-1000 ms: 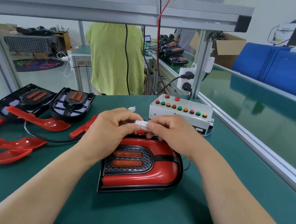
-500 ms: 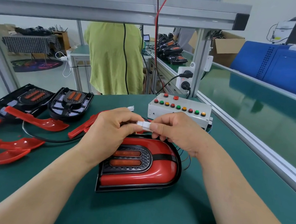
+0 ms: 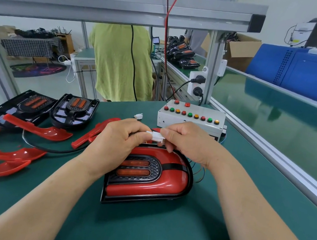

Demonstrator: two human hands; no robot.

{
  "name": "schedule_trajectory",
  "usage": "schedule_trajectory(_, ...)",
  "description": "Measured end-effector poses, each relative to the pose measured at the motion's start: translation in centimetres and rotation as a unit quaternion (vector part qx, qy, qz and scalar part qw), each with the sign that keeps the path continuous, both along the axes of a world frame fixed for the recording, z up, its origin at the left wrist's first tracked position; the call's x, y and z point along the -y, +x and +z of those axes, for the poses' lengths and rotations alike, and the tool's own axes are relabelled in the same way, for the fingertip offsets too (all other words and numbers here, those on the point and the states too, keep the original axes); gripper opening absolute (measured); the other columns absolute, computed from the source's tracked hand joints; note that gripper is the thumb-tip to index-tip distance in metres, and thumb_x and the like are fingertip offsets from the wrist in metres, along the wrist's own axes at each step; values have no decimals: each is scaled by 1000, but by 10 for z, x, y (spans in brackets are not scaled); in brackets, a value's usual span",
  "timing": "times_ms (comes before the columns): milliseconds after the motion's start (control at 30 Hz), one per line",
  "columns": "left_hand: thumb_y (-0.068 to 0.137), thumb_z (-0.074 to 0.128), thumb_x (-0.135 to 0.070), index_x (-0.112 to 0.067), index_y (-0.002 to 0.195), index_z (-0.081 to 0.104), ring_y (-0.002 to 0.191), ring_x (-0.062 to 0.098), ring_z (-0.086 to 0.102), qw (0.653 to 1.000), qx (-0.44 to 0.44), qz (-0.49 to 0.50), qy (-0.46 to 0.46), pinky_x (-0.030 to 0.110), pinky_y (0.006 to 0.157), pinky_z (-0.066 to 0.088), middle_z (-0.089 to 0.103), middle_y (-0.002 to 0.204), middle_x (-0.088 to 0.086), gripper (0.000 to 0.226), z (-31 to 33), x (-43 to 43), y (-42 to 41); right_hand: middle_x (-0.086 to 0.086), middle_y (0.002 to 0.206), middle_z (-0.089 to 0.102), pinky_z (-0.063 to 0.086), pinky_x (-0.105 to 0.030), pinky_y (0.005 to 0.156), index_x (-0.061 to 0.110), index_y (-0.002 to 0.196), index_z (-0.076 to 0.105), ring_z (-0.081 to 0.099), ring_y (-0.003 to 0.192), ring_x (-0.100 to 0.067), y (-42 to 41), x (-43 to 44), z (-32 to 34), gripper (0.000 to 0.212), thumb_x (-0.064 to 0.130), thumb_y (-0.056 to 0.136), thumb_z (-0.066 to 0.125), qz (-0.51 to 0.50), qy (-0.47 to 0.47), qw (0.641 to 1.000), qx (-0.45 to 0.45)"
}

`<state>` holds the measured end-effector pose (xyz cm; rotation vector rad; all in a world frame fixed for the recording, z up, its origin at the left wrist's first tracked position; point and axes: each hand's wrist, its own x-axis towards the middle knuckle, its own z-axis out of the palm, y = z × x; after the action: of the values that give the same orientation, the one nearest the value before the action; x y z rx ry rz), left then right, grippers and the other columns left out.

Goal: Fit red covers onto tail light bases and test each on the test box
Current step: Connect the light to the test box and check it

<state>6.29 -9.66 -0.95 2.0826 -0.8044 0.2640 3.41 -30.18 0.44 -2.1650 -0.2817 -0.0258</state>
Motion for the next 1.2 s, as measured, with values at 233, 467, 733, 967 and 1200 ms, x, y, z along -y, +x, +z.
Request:
schedule_trajectory(233,88,72,-23,-41,94,70,71,6,53,1000,20,-12,-19,12,68,39,58,79,-6,19,-2,-2,4,8,68,69,45,-18,60,32,83,72,55,59,0,3,2,-5,16,42,92,64,14,12,1000,21)
schedule_trajectory(467,90,70,-25,-45,85,71,74,3,57,999,17,7,-30,7,67,38,63,80,-13,21,-2,-4,6,19,79,71,44,-9,66,31,96,77,59,67,7,7,-3,-13,19,34,78,81,-20,27,993,112)
schedule_trajectory(733,89,71,-20,-37,87,73,75,5,59,999,8,14,-29,9,67,40,65,82,-11,17,-1,-1,5,13,80,73,46,-8,68,25,102,78,63,72,6,4,-2,-9,22,28,80,81,-21,-6,991,130)
schedule_trajectory(967,89,71,-19,-32,90,75,78,9,61,999,14,12,-35,13,68,43,66,82,-11,14,-1,0,2,17,81,73,46,-7,68,28,99,78,63,70,6,5,2,-8,21,26,79,82,-6,2,992,128)
schedule_trajectory(1200,90,70,-20,-38,89,74,80,13,62,999,12,9,-39,25,72,47,67,84,-8,18,-1,1,1,15,81,73,51,-13,69,35,93,76,64,69,4,4,2,-5,18,28,78,81,-2,3,992,124)
